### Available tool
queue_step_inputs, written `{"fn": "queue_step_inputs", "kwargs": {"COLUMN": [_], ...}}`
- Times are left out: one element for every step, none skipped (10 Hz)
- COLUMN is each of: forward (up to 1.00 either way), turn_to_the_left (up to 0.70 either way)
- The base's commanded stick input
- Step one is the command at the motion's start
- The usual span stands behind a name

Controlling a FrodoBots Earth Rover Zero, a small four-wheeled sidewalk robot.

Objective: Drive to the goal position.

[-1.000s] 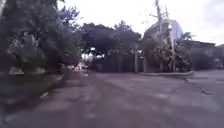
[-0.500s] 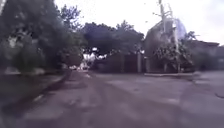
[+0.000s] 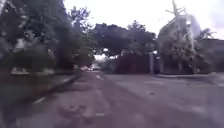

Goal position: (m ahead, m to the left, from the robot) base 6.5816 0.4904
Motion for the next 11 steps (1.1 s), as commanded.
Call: {"fn": "queue_step_inputs", "kwargs": {"forward": [0.7,0.7,0.7,0.7,0.7,0.7,0.7,0.7,0.7,0.7,0.7], "turn_to_the_left": [0.0,0.0,0.0,0.0,0.0,0.0,0.0,0.0,0.0,0.0,0.0]}}
